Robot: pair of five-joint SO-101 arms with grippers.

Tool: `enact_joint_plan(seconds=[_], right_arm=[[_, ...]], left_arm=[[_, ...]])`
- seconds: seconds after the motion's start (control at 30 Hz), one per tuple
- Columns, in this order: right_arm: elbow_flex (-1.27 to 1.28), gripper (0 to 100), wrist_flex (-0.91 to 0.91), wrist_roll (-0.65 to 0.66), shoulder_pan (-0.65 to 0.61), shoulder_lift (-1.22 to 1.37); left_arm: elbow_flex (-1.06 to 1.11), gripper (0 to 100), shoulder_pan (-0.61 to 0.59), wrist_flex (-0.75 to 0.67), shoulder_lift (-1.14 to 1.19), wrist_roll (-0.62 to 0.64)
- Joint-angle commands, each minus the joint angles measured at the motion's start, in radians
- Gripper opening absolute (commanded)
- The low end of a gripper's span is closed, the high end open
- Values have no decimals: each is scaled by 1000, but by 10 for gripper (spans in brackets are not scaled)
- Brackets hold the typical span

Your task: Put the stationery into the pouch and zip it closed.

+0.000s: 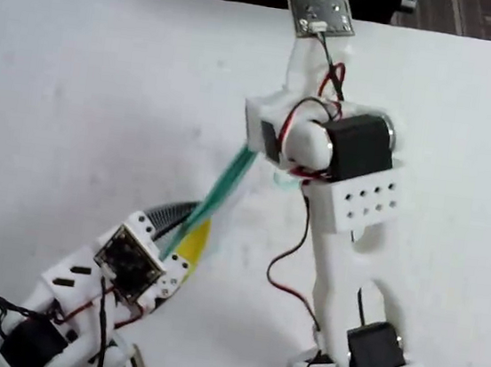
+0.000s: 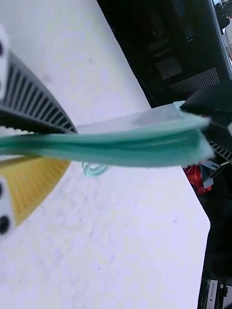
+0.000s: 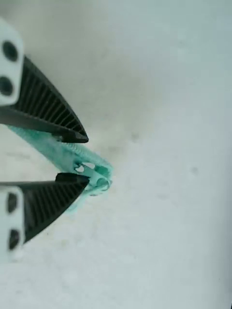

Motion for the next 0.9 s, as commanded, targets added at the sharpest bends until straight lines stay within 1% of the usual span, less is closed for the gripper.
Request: enact_joint_plan(seconds=[0.0, 0.1, 0.17, 0.2, 0.27, 0.33, 0.4, 0.47, 0.53, 0.6, 0.67, 0.73, 0.87], right_arm=[[52, 19, 30, 32, -70, 16], [43, 16, 28, 34, -64, 16], [17, 16, 15, 34, -64, 18], [0, 16, -2, 34, -67, 18], [-35, 16, -47, 34, -73, 18], [-52, 16, -124, 34, -79, 18], [-58, 16, -205, 64, -97, 18], [-58, 16, -282, 117, -122, 16], [-58, 16, -335, 135, -119, 15], [-52, 16, -366, 132, -76, 16], [-49, 16, -372, 132, -4, 24], [-51, 16, -367, 132, 91, 31], [-49, 16, -318, 143, 265, 47]], left_arm=[[-6, 23, 12, -23, -1, -11], [-15, 40, 13, -25, -1, -11], [-52, 115, 10, -17, -1, -2], [-78, 164, 7, 14, -1, 3], [-135, 234, -2, 80, -1, 63], [-189, 238, -48, 115, -1, 97], [-216, 238, -117, 114, 1, 97], [-206, 238, -202, 64, 1, 97], [-143, 238, -269, -25, 1, 101], [-63, 238, -309, -104, 1, 103], [-17, 238, -329, -146, 1, 103], [-12, 237, -334, -149, 1, 104], [-41, 215, -328, -109, 1, 104]])
